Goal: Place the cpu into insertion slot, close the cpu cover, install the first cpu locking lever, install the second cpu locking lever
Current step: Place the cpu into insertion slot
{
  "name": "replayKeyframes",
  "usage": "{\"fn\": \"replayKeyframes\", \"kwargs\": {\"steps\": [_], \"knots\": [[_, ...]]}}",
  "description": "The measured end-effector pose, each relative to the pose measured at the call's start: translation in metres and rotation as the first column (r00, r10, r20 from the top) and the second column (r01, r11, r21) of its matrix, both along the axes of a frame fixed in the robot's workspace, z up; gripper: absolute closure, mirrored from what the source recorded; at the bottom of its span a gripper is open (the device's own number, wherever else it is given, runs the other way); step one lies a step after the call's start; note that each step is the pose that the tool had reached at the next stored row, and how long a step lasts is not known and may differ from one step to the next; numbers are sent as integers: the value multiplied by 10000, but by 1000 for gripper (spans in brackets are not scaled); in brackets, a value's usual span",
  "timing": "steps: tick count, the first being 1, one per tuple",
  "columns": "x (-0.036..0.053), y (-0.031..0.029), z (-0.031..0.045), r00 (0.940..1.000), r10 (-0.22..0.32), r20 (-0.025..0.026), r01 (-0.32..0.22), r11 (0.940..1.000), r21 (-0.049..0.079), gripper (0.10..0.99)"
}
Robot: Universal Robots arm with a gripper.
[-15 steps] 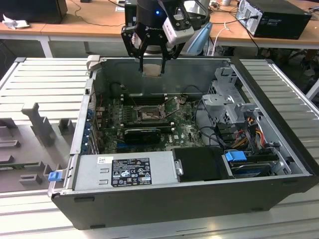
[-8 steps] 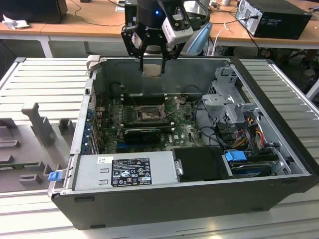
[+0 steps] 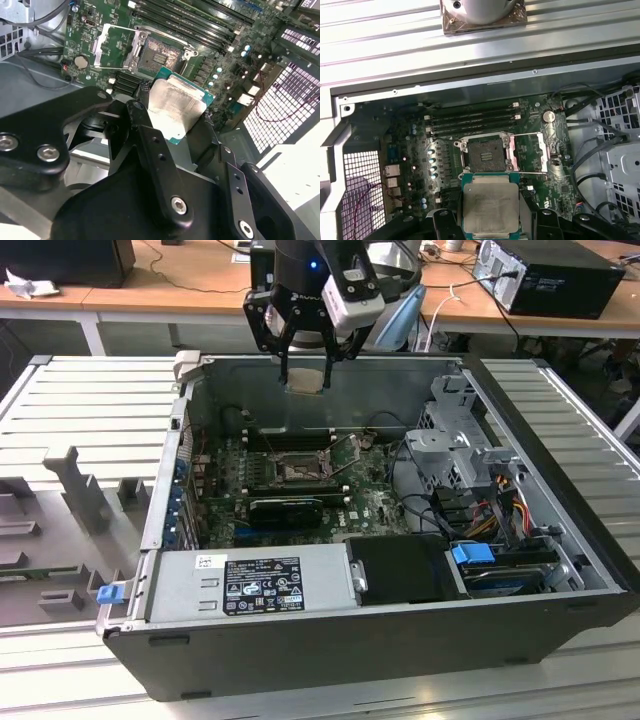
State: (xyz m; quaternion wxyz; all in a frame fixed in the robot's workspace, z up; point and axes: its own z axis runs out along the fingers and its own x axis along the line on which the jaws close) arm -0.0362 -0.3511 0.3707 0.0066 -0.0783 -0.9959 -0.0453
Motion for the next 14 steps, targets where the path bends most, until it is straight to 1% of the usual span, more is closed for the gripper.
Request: {"fn": "replayKeyframes", "kwargs": {"steps": [14], "knots": [[0, 0, 0, 9982, -596, 0, 596, 9982, 0, 545]]}}
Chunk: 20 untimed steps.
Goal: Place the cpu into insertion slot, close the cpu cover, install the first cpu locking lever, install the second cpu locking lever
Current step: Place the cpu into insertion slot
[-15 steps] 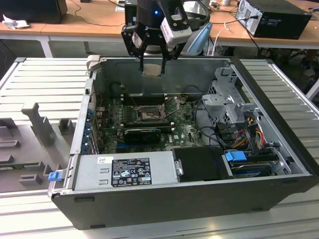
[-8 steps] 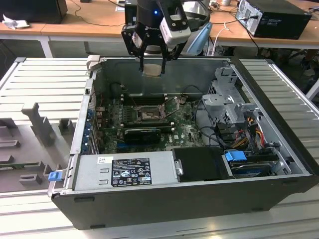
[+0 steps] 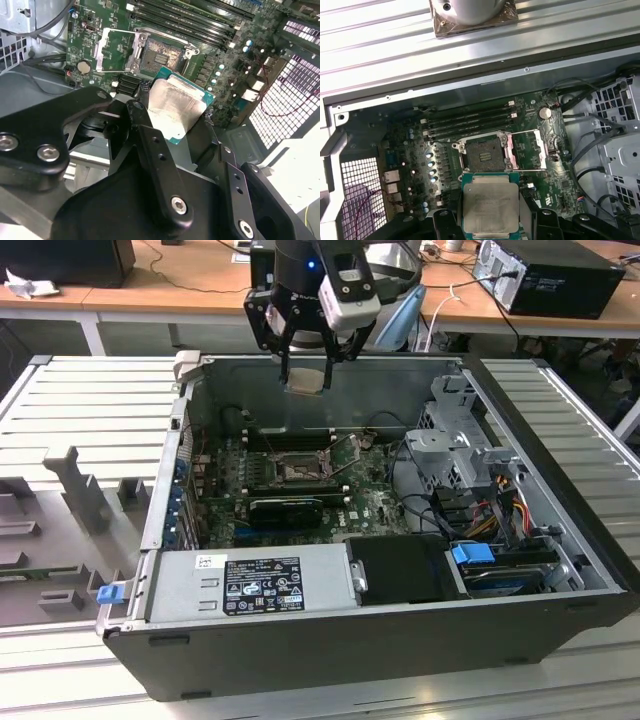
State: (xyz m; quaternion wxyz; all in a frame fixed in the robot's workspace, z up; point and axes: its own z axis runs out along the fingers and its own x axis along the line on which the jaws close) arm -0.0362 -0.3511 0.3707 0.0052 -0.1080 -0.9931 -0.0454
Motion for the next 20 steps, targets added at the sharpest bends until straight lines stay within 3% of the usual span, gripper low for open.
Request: {"fn": "replayKeyframes", "kwargs": {"steps": [20], "knots": [[0, 0, -1, 9971, -762, 0, 762, 9971, -5, 545]]}}
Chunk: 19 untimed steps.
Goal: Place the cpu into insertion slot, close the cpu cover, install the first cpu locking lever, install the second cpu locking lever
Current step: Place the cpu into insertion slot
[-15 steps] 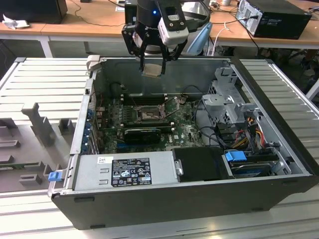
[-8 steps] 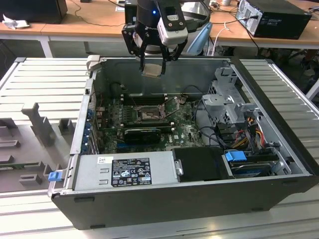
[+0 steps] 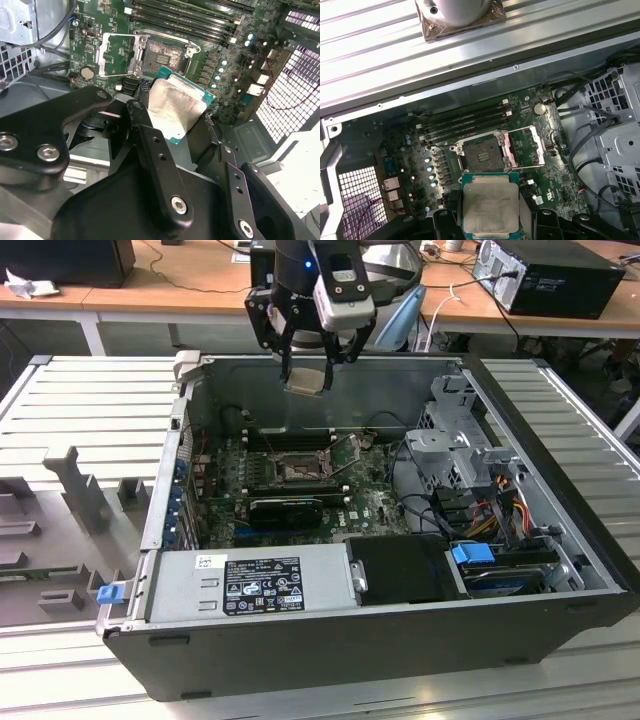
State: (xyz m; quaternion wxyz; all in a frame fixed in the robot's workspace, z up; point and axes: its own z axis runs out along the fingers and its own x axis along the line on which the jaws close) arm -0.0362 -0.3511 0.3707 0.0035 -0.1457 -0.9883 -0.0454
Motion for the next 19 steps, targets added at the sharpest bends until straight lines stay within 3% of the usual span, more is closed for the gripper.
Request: {"fn": "replayKeyframes", "kwargs": {"steps": [19], "knots": [[0, 0, -1, 9937, -1117, 1, 1117, 9937, 1, 545]]}}
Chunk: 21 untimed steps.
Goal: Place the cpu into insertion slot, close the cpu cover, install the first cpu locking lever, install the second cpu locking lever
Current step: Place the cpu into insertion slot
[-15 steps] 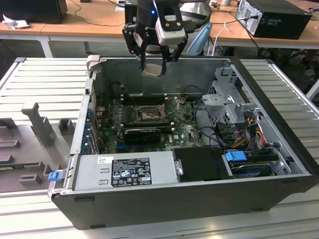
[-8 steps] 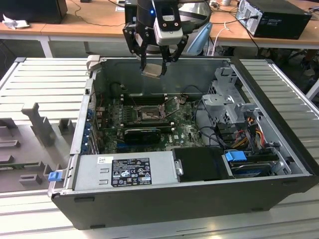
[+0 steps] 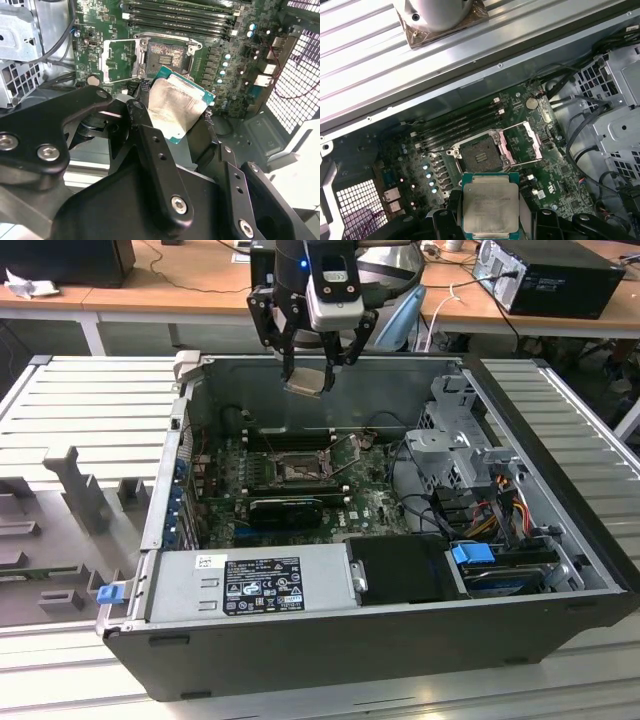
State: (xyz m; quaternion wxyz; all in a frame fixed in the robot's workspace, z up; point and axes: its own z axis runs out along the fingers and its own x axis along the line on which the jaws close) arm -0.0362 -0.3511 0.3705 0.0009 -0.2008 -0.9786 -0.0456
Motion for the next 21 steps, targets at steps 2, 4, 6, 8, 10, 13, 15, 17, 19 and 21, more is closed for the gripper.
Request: {"fn": "replayKeyframes", "kwargs": {"steps": [2, 4, 6, 8, 10, 13, 15, 17, 19, 21], "knots": [[0, 0, 0, 10000, -53, 0, 53, 10000, 0, 545], [0, 0, 0, 9999, -123, 0, 123, 9999, 0, 545], [0, 0, 0, 9998, -206, 0, 206, 9998, 0, 545], [0, 0, 0, 9996, -296, 0, 296, 9996, 0, 545], [0, 0, 0, 9993, -367, 0, 367, 9993, -1, 545], [0, 0, 0, 9988, -481, 0, 481, 9988, 0, 545], [0, 0, 0, 9984, -568, 0, 568, 9984, 0, 545], [0, 0, 0, 9980, -637, 0, 637, 9980, -1, 545], [0, 0, 0, 9976, -690, 0, 690, 9976, 0, 545], [0, 0, 0, 9972, -750, 0, 750, 9972, 0, 545]]}}
